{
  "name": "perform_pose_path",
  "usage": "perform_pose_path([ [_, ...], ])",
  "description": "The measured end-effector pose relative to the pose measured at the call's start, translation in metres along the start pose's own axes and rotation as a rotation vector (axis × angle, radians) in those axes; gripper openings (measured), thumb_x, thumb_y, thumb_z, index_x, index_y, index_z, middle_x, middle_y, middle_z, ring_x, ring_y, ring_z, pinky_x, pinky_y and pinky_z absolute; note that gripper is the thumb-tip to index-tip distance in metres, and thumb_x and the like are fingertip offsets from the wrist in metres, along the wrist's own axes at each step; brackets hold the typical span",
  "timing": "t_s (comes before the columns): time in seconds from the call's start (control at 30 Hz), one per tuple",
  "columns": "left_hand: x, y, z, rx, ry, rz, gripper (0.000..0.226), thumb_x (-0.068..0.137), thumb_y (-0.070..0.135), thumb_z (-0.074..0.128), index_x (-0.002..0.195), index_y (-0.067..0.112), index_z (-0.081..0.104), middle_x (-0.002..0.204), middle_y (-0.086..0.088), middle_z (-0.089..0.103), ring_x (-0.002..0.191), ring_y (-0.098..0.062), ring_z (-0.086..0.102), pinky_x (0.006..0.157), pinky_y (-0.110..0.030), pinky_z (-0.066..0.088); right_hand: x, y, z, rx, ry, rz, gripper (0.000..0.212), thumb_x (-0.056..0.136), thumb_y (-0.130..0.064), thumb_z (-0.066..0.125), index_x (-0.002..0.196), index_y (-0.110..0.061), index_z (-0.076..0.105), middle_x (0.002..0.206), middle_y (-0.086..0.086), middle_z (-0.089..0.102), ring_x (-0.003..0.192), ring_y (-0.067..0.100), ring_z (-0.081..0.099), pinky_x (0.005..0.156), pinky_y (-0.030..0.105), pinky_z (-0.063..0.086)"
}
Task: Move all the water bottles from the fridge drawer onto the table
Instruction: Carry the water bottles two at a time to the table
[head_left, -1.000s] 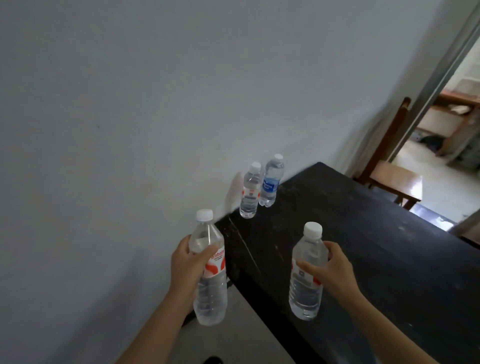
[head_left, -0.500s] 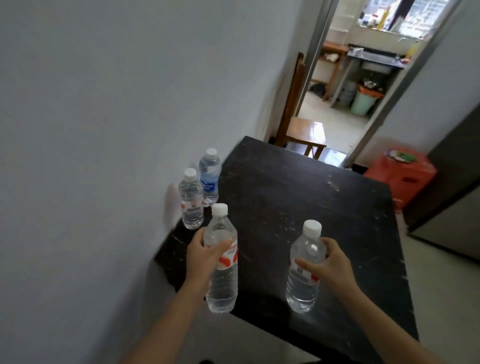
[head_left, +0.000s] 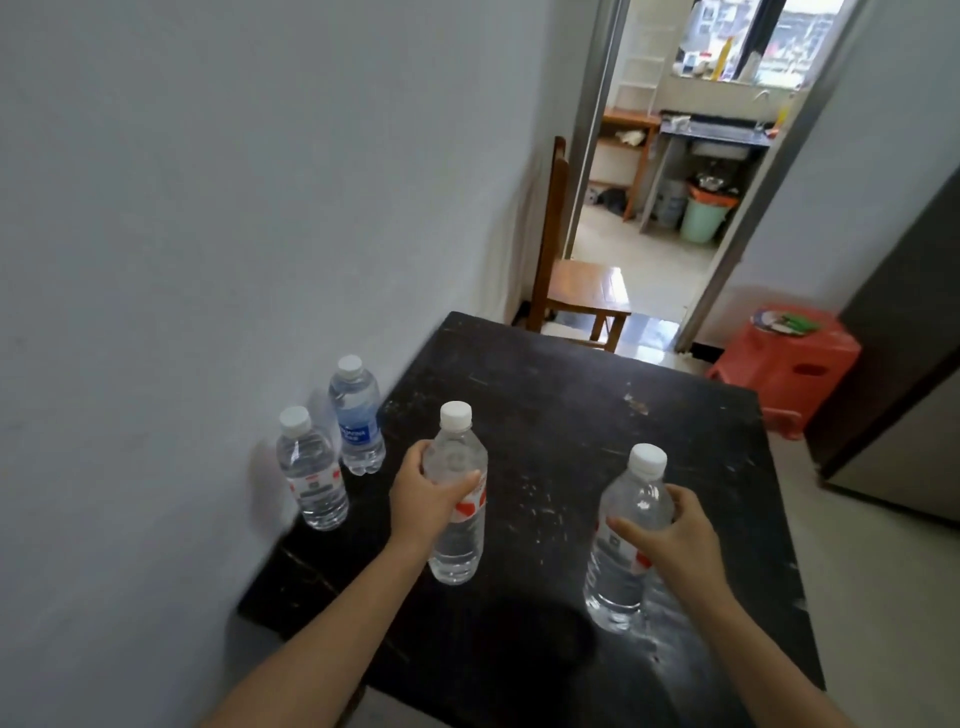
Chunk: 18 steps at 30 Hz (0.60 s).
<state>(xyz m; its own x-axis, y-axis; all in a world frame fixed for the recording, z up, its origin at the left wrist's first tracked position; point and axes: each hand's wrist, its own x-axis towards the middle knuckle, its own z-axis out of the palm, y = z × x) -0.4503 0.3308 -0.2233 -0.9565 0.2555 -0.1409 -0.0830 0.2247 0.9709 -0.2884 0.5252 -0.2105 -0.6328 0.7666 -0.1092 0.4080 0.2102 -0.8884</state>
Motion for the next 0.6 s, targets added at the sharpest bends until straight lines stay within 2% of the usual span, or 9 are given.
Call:
perform_pose_path([
  [0.07, 0.01, 0.004, 0.003, 0.053, 0.007, 0.023, 0.056, 0.067, 0.02, 0.08, 0.114, 0.02, 0.049, 0.107, 0.005, 0.056, 0.101, -0.013, 0.053, 0.092, -0.032, 0.047, 0.009, 0.001, 0.002, 0.015, -0.01, -0.004, 0.06, 0.065, -0.017, 0.082, 0.113, -0.019, 0.045, 0.098, -0.004, 0.052, 0.088, 0.013, 0.053, 0.063, 0.02, 0.044],
  [0.17, 0.037, 0.011, 0.009, 0.129, 0.009, 0.045, 0.06, 0.068, 0.022, 0.08, 0.118, 0.019, 0.047, 0.105, 0.007, 0.052, 0.1, -0.01, 0.051, 0.088, -0.026, 0.044, 0.034, 0.0, 0.008, -0.004, -0.019, 0.008, 0.065, 0.064, -0.018, 0.083, 0.118, -0.013, 0.048, 0.099, 0.0, 0.055, 0.089, 0.018, 0.056, 0.072, 0.029, 0.047],
  [0.23, 0.06, 0.017, 0.01, 0.177, 0.012, 0.052, 0.059, 0.069, 0.024, 0.079, 0.117, 0.019, 0.046, 0.106, 0.007, 0.052, 0.101, -0.011, 0.051, 0.085, -0.023, 0.04, 0.049, -0.007, 0.016, -0.015, -0.005, 0.013, 0.065, 0.064, -0.019, 0.083, 0.118, -0.012, 0.048, 0.098, 0.001, 0.056, 0.088, 0.019, 0.056, 0.073, 0.031, 0.046],
  [0.33, 0.1, 0.022, 0.012, 0.219, 0.059, 0.048, 0.072, 0.07, 0.025, 0.078, 0.131, 0.016, 0.04, 0.127, -0.003, 0.053, 0.119, -0.022, 0.049, 0.097, -0.031, 0.041, 0.072, -0.017, 0.029, -0.022, 0.007, 0.021, 0.068, 0.063, -0.019, 0.084, 0.121, -0.011, 0.048, 0.1, 0.002, 0.055, 0.09, 0.02, 0.055, 0.078, 0.035, 0.047],
  [0.4, 0.125, 0.025, 0.014, 0.214, 0.127, 0.047, 0.087, 0.074, 0.025, 0.075, 0.143, 0.017, 0.023, 0.142, -0.008, 0.043, 0.128, -0.028, 0.042, 0.106, -0.041, 0.036, 0.091, -0.027, 0.04, -0.034, 0.005, 0.016, 0.07, 0.064, -0.019, 0.083, 0.122, -0.01, 0.047, 0.102, 0.002, 0.055, 0.092, 0.02, 0.054, 0.083, 0.038, 0.048],
  [0.47, 0.145, 0.031, 0.02, 0.207, 0.199, 0.06, 0.09, 0.079, 0.023, 0.071, 0.147, 0.017, 0.013, 0.145, -0.011, 0.037, 0.131, -0.029, 0.038, 0.107, -0.04, 0.033, 0.111, -0.039, 0.052, -0.059, -0.006, -0.004, 0.071, 0.064, -0.021, 0.083, 0.123, -0.01, 0.046, 0.108, 0.006, 0.058, 0.094, 0.02, 0.055, 0.085, 0.039, 0.049],
  [0.53, 0.162, 0.034, 0.026, 0.221, 0.244, 0.083, 0.084, 0.082, 0.018, 0.067, 0.147, 0.016, 0.013, 0.144, -0.013, 0.037, 0.13, -0.029, 0.039, 0.104, -0.036, 0.033, 0.126, -0.049, 0.065, -0.099, -0.023, -0.032, 0.073, 0.064, -0.022, 0.083, 0.125, -0.009, 0.045, 0.115, 0.011, 0.059, 0.099, 0.025, 0.057, 0.085, 0.038, 0.048],
  [0.6, 0.18, 0.032, 0.03, 0.244, 0.273, 0.104, 0.08, 0.083, 0.016, 0.066, 0.146, 0.015, 0.015, 0.138, -0.018, 0.04, 0.124, -0.032, 0.042, 0.1, -0.038, 0.037, 0.14, -0.058, 0.079, -0.133, -0.046, -0.05, 0.073, 0.065, -0.023, 0.083, 0.125, -0.009, 0.045, 0.117, 0.011, 0.058, 0.102, 0.027, 0.057, 0.084, 0.035, 0.048],
])
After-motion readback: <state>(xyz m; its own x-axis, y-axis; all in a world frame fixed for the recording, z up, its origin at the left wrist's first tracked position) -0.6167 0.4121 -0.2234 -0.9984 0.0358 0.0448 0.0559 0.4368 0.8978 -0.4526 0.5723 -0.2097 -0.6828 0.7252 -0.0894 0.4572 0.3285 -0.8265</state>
